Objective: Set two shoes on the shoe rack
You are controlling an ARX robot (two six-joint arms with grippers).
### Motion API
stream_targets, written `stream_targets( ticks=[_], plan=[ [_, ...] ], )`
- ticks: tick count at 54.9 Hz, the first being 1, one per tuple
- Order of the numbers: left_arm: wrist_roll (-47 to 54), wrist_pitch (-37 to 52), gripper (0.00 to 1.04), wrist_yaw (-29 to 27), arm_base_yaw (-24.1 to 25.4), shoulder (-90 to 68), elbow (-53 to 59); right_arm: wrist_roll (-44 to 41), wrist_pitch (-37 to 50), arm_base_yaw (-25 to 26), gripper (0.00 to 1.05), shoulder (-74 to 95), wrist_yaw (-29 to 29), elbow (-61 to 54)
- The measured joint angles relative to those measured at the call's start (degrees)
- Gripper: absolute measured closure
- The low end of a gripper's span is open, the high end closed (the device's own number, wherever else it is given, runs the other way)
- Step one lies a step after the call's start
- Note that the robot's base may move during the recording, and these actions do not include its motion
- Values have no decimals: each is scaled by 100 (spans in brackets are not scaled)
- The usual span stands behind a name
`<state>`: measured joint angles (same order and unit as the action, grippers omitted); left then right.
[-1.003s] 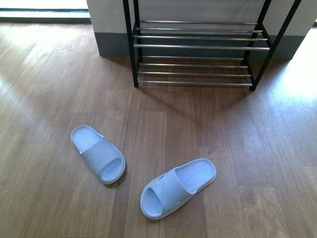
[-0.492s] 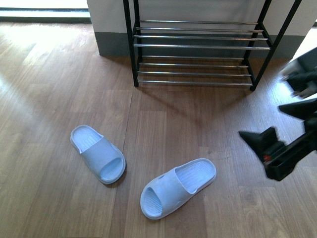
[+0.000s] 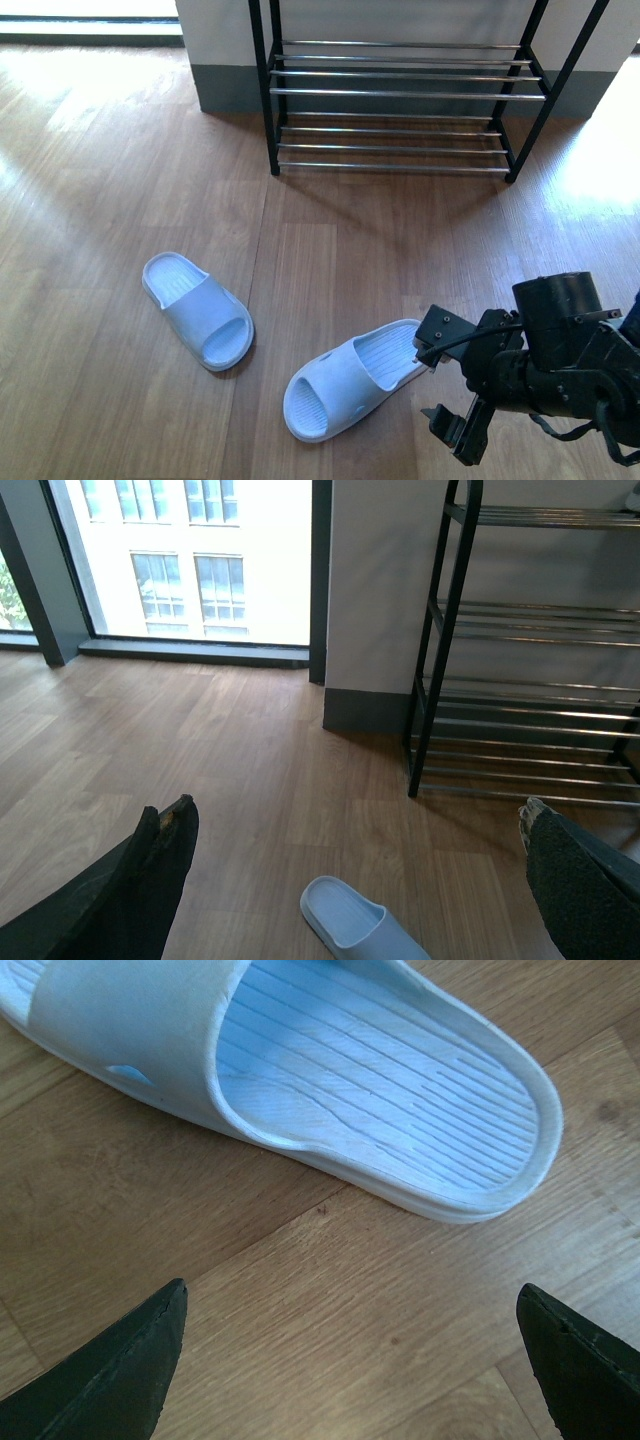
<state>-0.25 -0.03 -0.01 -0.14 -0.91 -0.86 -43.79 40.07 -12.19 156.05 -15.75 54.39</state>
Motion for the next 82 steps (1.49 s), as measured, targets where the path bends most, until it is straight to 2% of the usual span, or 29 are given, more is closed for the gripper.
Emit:
stream_targets(
  ticks=[28, 38, 65, 82],
  plan=[
    [0, 2, 9, 0, 0, 0, 0, -151, -411, -420, 9, 1054, -472, 1038],
    [0, 2, 9, 0, 0, 0, 0, 133, -348, -544, 9, 1139, -616, 1270],
    [0, 2, 9, 0, 0, 0, 0, 780, -240, -857, 9, 1311, -549, 1961],
    [0, 0, 9, 0, 0, 0, 0, 474, -785, -970, 9, 1384, -525, 2061]
  ],
)
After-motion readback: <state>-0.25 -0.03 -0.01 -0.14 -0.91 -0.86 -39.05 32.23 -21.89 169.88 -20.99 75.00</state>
